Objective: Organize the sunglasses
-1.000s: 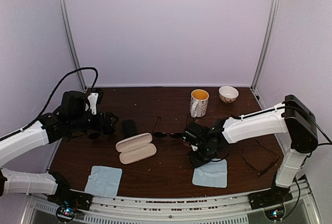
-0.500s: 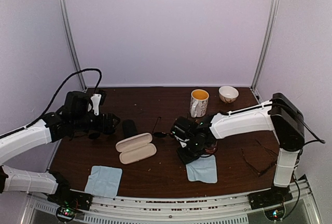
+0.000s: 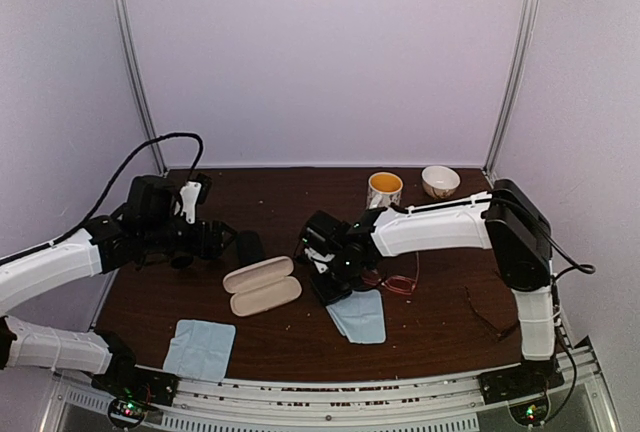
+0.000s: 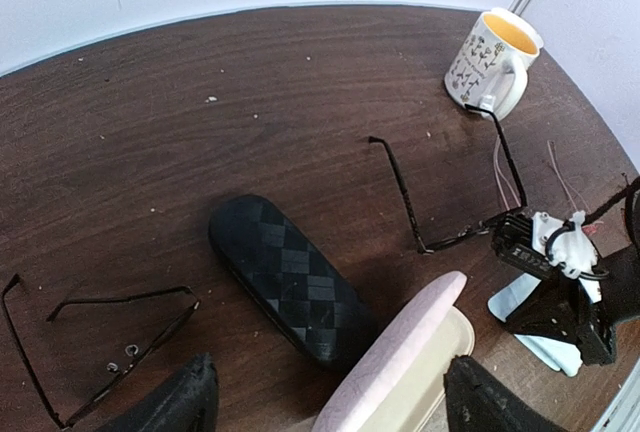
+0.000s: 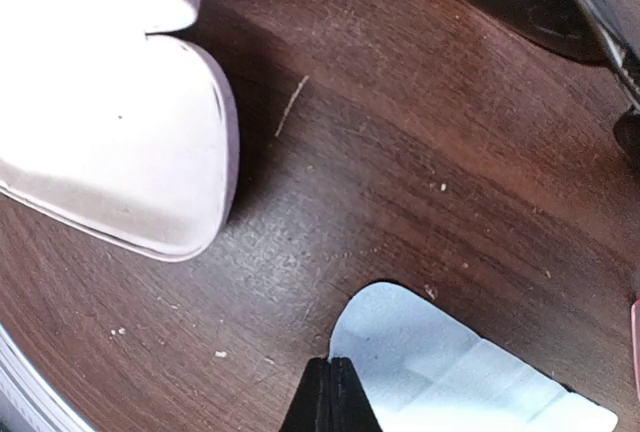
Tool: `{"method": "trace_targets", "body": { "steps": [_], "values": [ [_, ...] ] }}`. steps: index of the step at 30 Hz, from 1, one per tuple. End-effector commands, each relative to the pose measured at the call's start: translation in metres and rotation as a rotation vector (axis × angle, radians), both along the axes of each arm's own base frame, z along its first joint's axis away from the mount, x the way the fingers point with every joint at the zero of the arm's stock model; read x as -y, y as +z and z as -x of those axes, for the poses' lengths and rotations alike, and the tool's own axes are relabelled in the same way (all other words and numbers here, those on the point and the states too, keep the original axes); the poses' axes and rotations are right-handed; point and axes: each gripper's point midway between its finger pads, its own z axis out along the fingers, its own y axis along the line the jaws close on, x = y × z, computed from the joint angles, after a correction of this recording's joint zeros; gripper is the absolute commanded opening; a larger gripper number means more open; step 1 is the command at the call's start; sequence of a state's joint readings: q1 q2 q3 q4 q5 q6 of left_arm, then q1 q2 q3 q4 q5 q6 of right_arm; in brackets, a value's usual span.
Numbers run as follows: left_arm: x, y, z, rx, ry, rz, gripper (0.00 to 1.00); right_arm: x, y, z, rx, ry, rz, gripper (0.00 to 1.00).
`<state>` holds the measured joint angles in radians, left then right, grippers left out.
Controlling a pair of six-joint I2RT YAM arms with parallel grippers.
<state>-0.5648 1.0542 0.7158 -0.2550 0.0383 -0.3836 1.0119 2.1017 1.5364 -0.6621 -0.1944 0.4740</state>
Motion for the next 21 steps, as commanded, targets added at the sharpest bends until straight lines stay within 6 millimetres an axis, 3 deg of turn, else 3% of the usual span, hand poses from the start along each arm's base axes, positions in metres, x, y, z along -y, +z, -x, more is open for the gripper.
{"method": "trace_targets", "body": {
  "steps": [1, 7, 11, 17, 21],
  "values": [
    [0.012, 0.012, -0.003, 0.029, -0.047, 0.012, 0.81, 0.01, -0.001, -0.006, -0.009, 0.012, 0.024, 0.05],
    [0.022, 0.004, -0.008, -0.014, -0.066, 0.001, 0.81, 0.009, 0.021, -0.016, 0.001, 0.106, -0.061, 0.33],
    [0.033, 0.006, -0.019, -0.075, -0.061, 0.002, 0.81, 0.011, 0.045, -0.021, -0.04, 0.153, -0.096, 0.39],
    [0.049, 0.025, -0.041, -0.118, -0.036, 0.021, 0.81, 0.017, 0.098, -0.024, -0.002, 0.177, -0.093, 0.5],
    [0.061, 0.028, -0.045, -0.135, -0.031, 0.031, 0.78, 0.029, 0.105, -0.027, 0.072, 0.117, -0.121, 0.51]
  ]
}}
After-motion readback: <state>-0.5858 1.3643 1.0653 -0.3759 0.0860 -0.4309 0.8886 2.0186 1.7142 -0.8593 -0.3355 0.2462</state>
